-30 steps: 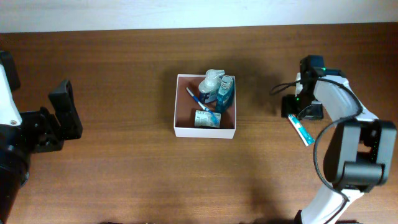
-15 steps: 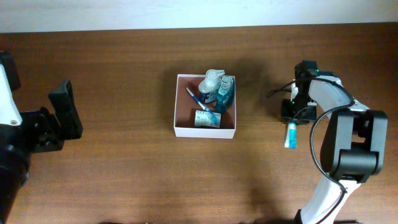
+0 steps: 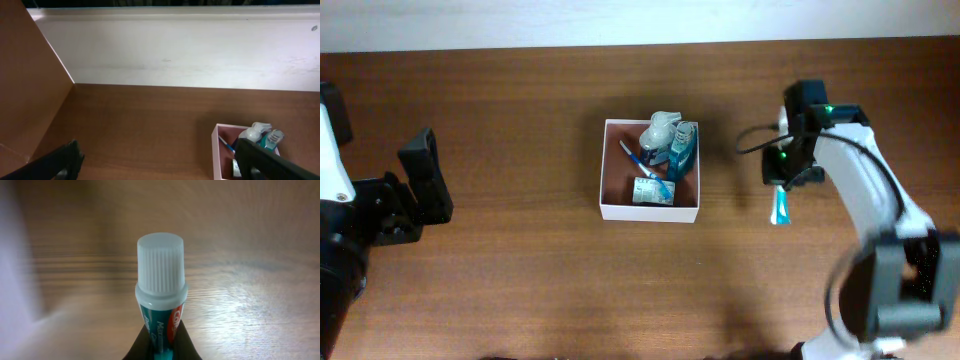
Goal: Pack container
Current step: 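Lower the toothpaste tube into the box and release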
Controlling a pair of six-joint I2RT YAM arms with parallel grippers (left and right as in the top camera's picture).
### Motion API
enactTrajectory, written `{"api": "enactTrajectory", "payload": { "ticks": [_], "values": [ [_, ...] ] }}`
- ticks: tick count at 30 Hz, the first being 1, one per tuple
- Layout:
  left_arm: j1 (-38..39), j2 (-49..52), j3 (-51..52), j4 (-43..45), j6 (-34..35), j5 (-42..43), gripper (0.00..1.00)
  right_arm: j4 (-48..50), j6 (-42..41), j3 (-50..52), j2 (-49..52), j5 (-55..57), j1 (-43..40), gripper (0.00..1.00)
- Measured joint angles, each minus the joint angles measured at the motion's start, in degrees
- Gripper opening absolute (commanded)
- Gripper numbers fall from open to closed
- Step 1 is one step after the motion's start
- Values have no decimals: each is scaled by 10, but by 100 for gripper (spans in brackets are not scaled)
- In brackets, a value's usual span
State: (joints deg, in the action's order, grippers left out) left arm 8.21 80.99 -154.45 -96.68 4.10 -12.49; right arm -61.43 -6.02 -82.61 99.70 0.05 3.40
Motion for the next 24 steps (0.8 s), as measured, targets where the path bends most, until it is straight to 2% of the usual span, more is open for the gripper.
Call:
{"api": "enactTrajectory", "payload": {
  "ticks": [6,9,11,14,17,21,22,23,24],
  "values": [
    [0,0,0,0,0,0,99,11,22,-34,-140,-16,154,4],
    [0,0,0,0,0,0,99,15,87,-37,-159,-25,257,4],
    [0,0,0,0,0,0,99,23,164,-37,-147,-22,320,4],
    [0,0,0,0,0,0,99,58,279,-37,-108,-7,352,4],
    [0,0,0,0,0,0,99,99,367,-36,-64,2,348,4],
    [0,0,0,0,0,0,99,141,429,-36,3,10,331,5],
    [0,0,0,0,0,0,99,153,441,-36,22,12,326,12],
    [0,0,0,0,0,0,99,160,447,-36,39,13,321,43],
    [0,0,0,0,0,0,99,165,456,-36,54,14,317,52]
  ]
}}
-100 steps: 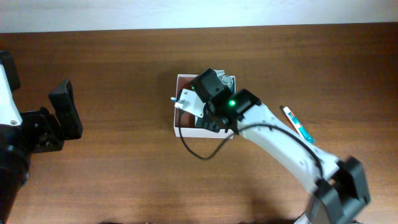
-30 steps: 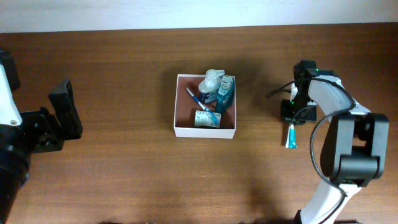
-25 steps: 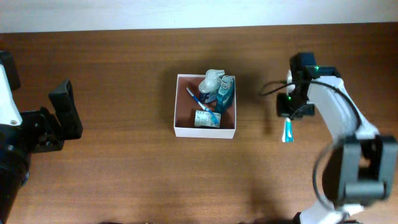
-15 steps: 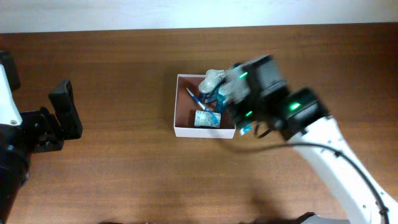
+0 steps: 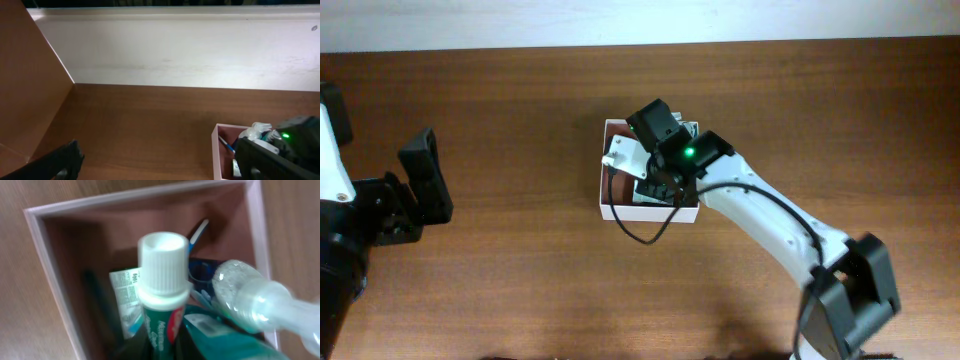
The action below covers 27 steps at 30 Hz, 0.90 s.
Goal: Pack container
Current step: 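Lower the toothpaste tube into the box and release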
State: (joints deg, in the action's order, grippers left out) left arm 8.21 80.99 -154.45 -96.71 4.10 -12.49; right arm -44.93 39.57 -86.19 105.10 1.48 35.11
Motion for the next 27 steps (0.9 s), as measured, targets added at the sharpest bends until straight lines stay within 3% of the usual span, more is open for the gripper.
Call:
{"api": "enactTrajectory", "payload": {
  "ticks": [1,2,6,12,19,27],
  "values": [
    [0,0,0,0,0,0,99,2,4,1,8,0,-3,63],
    [0,0,0,0,0,0,100,3,6,1,11,2,-4,99],
    [0,0,0,0,0,0,99,-4,11,-1,12,2,-2,99],
    [0,0,0,0,0,0,99,-97,-98,-40,-10,17,7,99],
    [0,0,0,0,0,0,99,-203,-261,-170,-125,22,7,99],
    [0,0,0,0,0,0,99,-268,-327,-201,-255,47,6,99]
  ]
}}
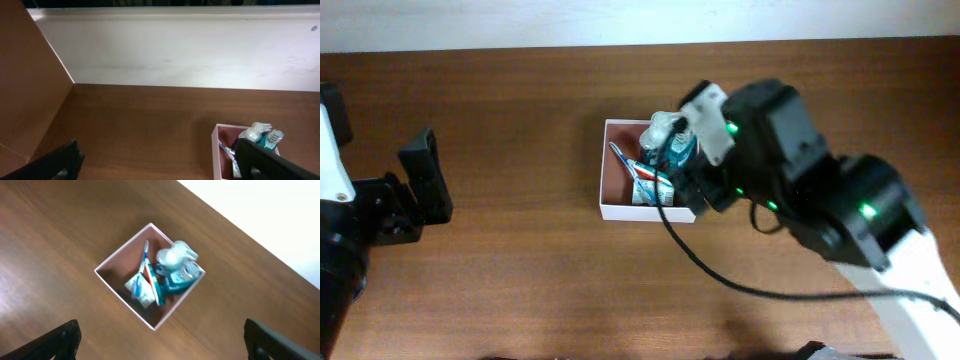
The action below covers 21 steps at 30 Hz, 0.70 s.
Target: Pack container
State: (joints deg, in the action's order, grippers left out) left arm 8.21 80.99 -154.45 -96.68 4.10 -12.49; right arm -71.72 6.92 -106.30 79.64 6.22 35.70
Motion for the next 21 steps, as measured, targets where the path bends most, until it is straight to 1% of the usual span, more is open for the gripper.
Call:
{"api": "enactTrajectory", "payload": {
  "ticks": [3,7,10,14,17,19,21],
  "values": [
    [0,0,0,0,0,0,99,2,-29,0,-26,40,-14,99],
    [0,0,0,0,0,0,99,5,-55,1,-85,76,-83,99],
    [0,0,0,0,0,0,99,6,-55,1,-146,90,-137,99],
    [0,0,0,0,0,0,99,6,-38,9,-219,81,-190,99],
    [0,0,0,0,0,0,100,9,-33,48,-275,58,-234,99],
    [0,0,0,0,0,0,99,17,-30,98,-313,34,-263,99],
    [0,0,0,0,0,0,99,48,-27,175,-354,5,-294,99]
  ]
}}
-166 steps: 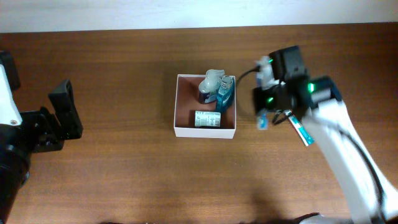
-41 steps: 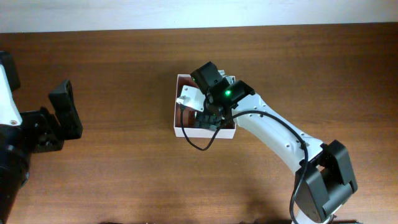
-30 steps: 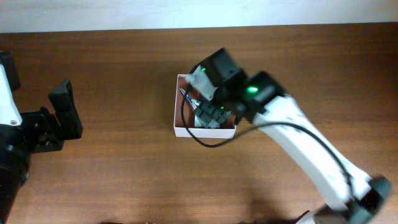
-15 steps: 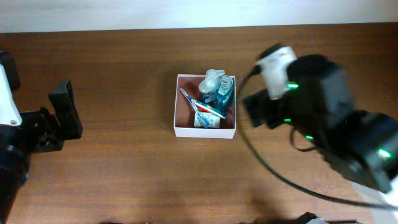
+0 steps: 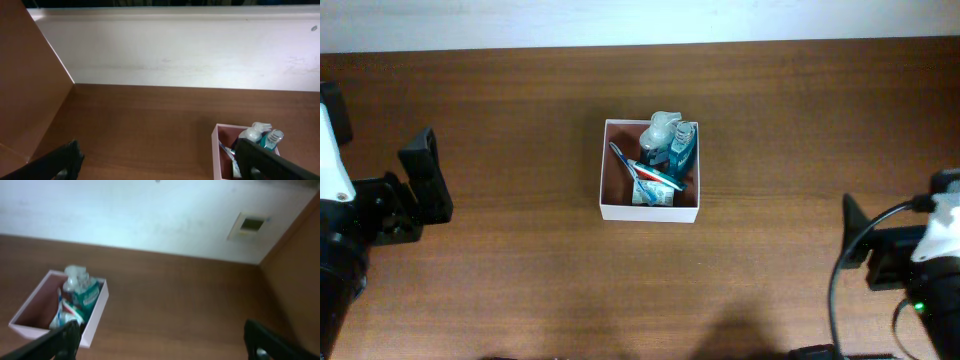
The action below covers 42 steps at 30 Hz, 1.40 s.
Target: Pack container
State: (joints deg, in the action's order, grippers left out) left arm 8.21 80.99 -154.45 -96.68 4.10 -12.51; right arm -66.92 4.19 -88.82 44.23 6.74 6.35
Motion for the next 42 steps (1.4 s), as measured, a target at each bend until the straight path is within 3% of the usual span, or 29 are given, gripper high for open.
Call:
{"api": "enactTrajectory", "payload": {
  "ticks": [10,16,26,42],
  "values": [
    [0,0,0,0,0,0,99,229,0,463,-202,-122,-70,99],
    [0,0,0,0,0,0,99,298,-39,638,-306,-144,-70,99],
    [0,0,0,0,0,0,99,307,-73,764,-417,-194,-70,99],
    [0,0,0,0,0,0,99,311,-74,791,-428,-215,-71,99]
  ]
}}
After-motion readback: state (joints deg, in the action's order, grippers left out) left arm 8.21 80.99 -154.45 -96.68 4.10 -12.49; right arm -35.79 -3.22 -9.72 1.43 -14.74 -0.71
